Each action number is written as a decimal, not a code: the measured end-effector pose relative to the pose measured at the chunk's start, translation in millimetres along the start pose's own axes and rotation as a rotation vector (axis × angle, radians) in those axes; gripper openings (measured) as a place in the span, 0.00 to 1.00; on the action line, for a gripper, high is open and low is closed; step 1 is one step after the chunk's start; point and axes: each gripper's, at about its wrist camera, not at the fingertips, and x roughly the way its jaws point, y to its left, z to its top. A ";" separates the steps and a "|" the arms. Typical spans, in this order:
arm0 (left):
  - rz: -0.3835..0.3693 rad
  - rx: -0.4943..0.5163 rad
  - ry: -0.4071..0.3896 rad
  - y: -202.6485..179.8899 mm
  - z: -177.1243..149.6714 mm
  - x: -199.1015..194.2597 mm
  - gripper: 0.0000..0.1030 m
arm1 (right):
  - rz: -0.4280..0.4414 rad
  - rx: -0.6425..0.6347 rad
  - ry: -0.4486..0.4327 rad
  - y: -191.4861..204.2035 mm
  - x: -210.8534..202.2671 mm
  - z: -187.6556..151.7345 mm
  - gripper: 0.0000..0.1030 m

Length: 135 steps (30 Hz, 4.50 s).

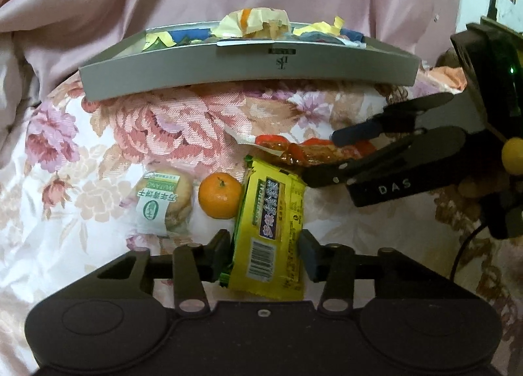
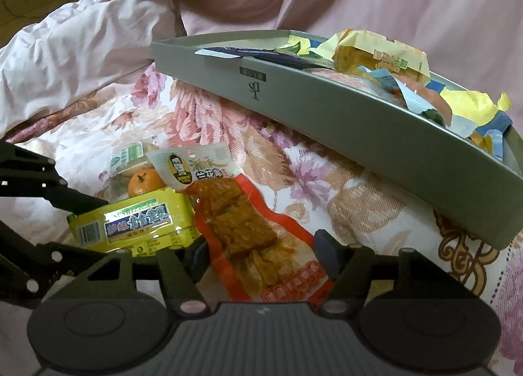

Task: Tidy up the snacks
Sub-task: 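Move the left gripper to the yellow wafer packet while the right gripper approaches the red-orange tofu pack, then close the left gripper on the yellow packet while the right gripper grasps the red-orange pack, then lift both held snacks and carry them over the gray tray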

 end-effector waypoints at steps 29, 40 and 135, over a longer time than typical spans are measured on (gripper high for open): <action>0.028 -0.086 0.054 7.7 -33.8 -36.3 0.28 | 0.017 0.149 0.115 16.8 -16.9 -6.6 0.55; 0.040 0.069 0.017 -18.2 -13.3 -22.9 0.64 | 0.027 0.033 0.070 25.0 -18.9 -4.5 0.83; 0.214 -0.176 -0.274 7.6 92.6 -66.3 0.48 | -0.321 -0.060 -0.528 43.4 -96.7 12.6 0.46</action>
